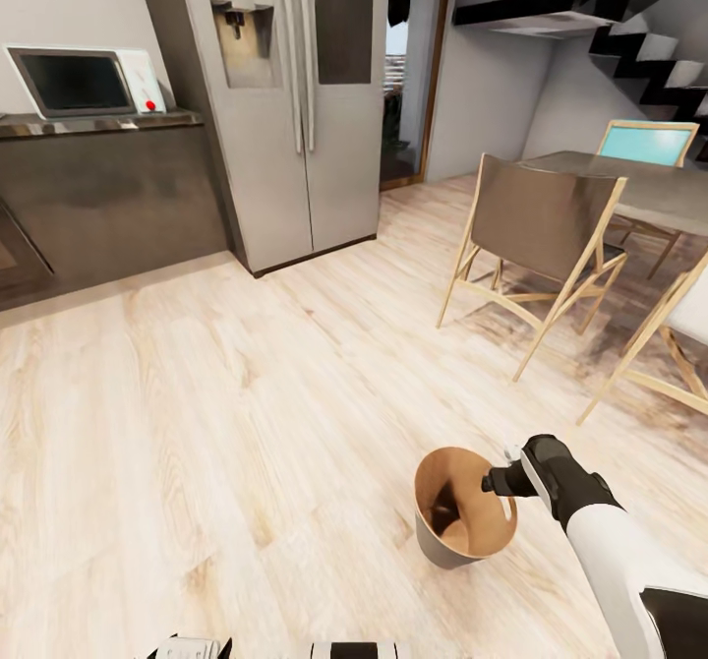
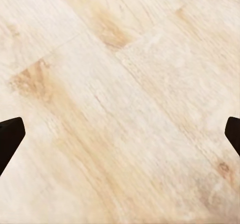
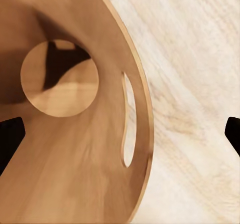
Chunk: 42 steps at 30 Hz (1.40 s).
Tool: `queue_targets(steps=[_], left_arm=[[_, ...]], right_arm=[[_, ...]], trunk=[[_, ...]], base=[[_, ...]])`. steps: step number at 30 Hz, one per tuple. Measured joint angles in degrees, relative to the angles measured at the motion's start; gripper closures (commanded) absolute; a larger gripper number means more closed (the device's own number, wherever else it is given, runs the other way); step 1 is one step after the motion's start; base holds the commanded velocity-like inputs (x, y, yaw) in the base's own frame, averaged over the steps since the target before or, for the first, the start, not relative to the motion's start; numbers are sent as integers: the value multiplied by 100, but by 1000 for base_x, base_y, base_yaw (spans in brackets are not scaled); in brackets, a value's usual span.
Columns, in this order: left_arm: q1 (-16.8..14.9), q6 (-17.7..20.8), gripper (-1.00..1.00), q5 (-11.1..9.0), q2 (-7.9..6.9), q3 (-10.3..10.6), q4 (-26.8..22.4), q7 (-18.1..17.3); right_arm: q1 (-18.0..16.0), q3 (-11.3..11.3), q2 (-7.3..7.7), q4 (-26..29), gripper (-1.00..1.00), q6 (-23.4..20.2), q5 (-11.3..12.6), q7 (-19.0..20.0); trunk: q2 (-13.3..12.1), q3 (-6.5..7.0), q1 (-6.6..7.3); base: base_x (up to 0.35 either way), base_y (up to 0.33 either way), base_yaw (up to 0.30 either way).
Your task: Put the three can of soda from the living room inside the tash can in the kitchen.
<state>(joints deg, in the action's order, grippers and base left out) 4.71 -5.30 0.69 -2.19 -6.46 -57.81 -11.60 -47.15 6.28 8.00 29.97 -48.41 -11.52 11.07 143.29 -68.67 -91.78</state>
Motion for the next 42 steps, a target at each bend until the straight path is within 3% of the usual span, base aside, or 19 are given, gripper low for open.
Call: queue_targets(steps=[11,42], left_arm=[[1,-3,-100,10,-1,1,-6,-3],[4,2,-100,13,8,3,-2,0]], right_arm=[[4,10,0,0,-100,72,1,0],[32,6,7,-1,-100,86,-3,13]], trunk=[[0,-7,0],[0,-15,0]], base=[[128,-14,0],[4,-1,0]])
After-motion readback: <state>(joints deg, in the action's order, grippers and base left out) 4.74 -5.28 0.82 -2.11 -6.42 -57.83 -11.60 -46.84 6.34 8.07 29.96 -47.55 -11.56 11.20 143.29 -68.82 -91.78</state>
